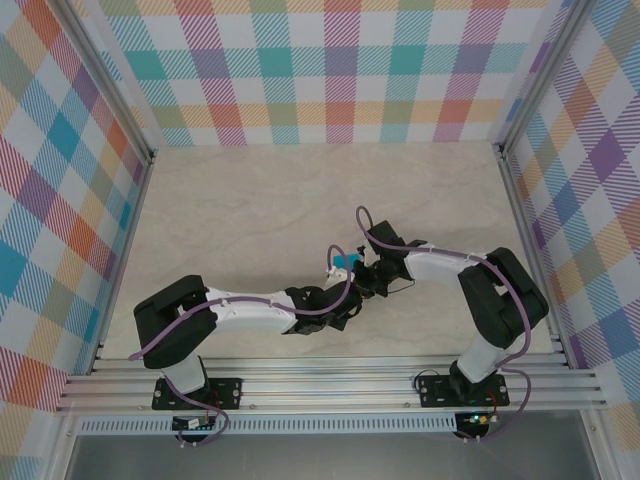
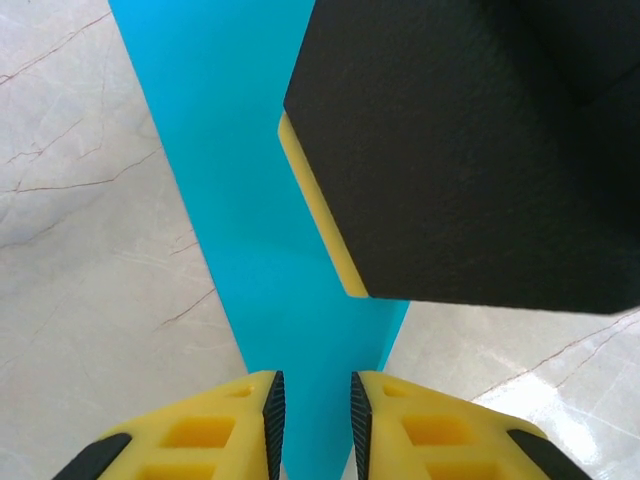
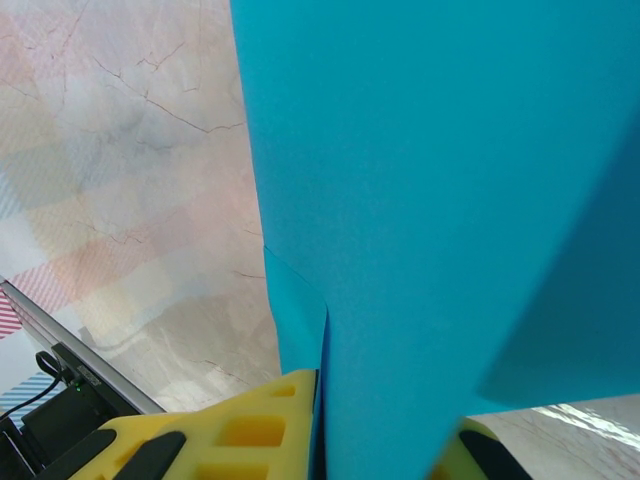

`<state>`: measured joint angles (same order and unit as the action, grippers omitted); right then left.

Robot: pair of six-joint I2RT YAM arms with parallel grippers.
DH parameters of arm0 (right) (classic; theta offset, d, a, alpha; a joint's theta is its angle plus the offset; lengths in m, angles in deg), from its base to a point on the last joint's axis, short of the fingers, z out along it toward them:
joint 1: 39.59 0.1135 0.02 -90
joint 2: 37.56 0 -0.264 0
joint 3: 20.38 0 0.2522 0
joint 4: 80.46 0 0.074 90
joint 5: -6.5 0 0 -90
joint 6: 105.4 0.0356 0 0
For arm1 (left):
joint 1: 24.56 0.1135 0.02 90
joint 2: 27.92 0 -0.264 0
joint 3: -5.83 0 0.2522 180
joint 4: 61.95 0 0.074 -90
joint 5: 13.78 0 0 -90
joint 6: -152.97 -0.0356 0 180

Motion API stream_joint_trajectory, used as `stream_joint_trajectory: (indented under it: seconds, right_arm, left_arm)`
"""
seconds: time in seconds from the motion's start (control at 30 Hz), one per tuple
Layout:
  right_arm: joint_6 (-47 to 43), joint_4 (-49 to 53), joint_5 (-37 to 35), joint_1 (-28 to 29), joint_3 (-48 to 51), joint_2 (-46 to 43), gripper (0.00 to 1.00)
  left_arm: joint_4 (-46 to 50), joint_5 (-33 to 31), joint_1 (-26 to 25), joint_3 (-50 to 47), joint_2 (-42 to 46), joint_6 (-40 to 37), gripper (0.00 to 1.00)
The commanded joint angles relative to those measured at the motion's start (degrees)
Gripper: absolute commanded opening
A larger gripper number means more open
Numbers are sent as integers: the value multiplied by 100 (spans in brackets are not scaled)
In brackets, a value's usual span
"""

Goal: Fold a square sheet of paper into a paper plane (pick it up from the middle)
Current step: Fourth fold the wing at the center of the table.

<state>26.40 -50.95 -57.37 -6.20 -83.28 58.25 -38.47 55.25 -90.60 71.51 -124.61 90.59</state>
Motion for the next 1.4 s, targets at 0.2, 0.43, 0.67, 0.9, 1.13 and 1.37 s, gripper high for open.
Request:
stream_joint_trajectory:
  seconds: [0.2, 0.43, 0.67, 0.9, 1.13, 1.37]
  right_arm:
    - [186, -75, 145, 45, -183, 0, 12]
    - [231, -61, 147, 45, -219, 33, 13]
    - [258, -17, 104, 45, -249, 46, 14]
    - [210, 54, 30, 37, -236, -39, 20]
    - [54, 288, -184, 28, -251, -160, 26]
    - [-106, 474, -277, -1, -339, -185, 27]
  left_arm:
    - [-246, 97, -145, -435, 220, 42, 32]
    - [-348, 98, -190, -491, 148, -12, 31]
    - [-438, 83, -261, -502, 138, -125, 31]
    - [-694, -116, -264, -957, 685, 28, 30]
    - [-884, -83, -194, -1238, 1045, 105, 27]
    - [-877, 78, -194, -1041, 893, -147, 27]
